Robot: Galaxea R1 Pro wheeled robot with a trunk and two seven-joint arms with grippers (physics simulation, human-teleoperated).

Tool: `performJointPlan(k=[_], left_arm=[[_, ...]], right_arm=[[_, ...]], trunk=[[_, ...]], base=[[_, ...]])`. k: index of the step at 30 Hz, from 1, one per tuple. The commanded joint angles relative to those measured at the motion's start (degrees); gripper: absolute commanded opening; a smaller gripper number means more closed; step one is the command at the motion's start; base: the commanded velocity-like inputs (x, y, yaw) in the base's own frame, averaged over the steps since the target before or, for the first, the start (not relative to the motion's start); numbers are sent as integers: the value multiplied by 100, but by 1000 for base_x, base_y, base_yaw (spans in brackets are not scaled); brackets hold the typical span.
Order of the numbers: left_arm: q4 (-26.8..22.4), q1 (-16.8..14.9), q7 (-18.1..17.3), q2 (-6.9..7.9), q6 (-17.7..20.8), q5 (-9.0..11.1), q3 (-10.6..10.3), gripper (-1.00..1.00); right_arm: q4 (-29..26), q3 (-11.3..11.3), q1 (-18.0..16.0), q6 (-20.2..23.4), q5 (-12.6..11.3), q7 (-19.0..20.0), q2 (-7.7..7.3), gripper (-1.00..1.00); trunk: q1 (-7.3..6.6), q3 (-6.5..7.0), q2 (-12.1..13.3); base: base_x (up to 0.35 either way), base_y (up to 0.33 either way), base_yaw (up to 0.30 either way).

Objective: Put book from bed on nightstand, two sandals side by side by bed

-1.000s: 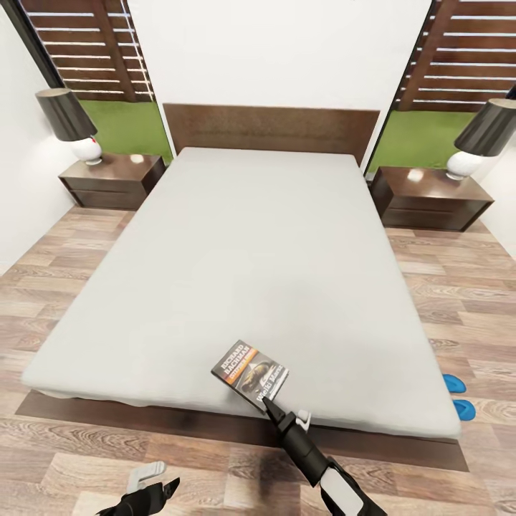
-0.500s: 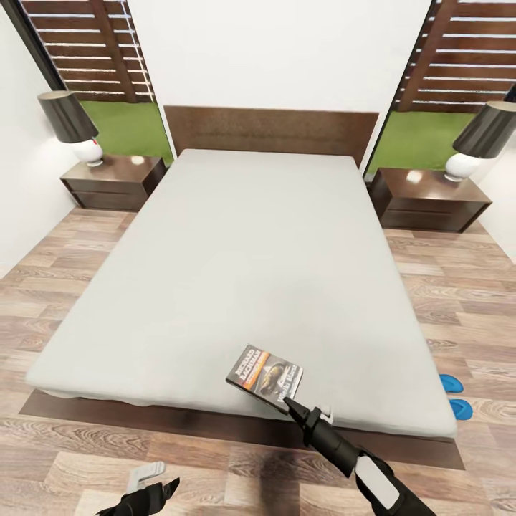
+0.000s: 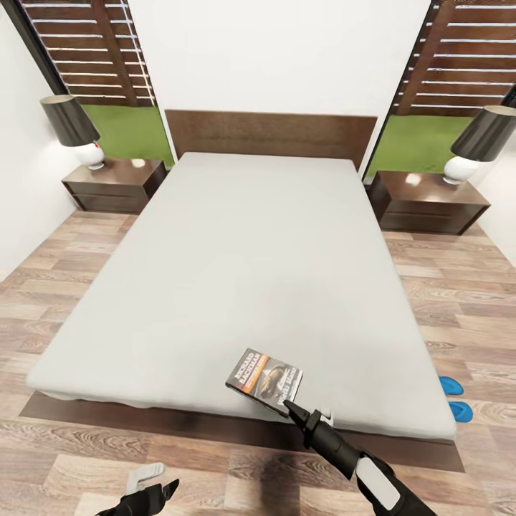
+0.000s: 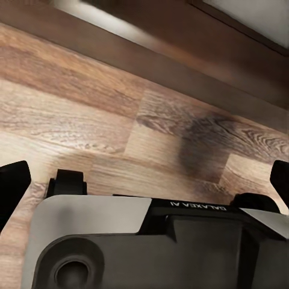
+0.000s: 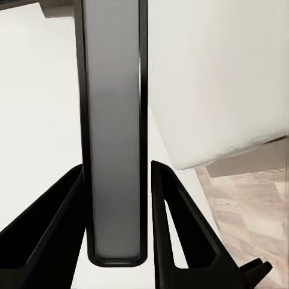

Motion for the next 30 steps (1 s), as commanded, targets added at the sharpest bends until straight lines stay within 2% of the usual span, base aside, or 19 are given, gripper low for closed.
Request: performJointPlan(k=[1, 3, 5, 9, 11, 15, 30], left_arm=[[8, -3, -14, 7, -23, 44, -49, 100], [12, -2, -3, 36, -23, 40, -45, 100], [15, 31, 23, 143, -24, 39, -48, 100], [16, 164, 422, 247, -38, 35, -49, 100], [13, 193, 871, 246, -45, 31, -55, 100], [16, 205, 1172, 220, -42, 28, -62, 100], [17, 209, 1234, 201, -40, 21, -67, 100]], right_arm=[[0, 26, -4, 41, 111, 0, -7, -100], [-13, 27, -4, 44, 412, 0, -4, -100], [-13, 27, -4, 47, 554, 0, -3, -100], [-3, 27, -4, 49, 632, 0, -3, -100], [-2, 27, -4, 48, 645, 0, -3, -100], [2, 27, -4, 48, 651, 1, -3, -100], [11, 27, -4, 50, 652, 0, -3, -100]], trunk=[[1, 6, -3], [1, 24, -3], [1, 42, -3], [1, 80, -3], [1, 98, -3], [1, 135, -3], [1, 242, -3]], base=[[0, 0, 0], [0, 0, 0], [0, 0, 0], [0, 0, 0], [0, 0, 0], [0, 0, 0], [0, 0, -24]])
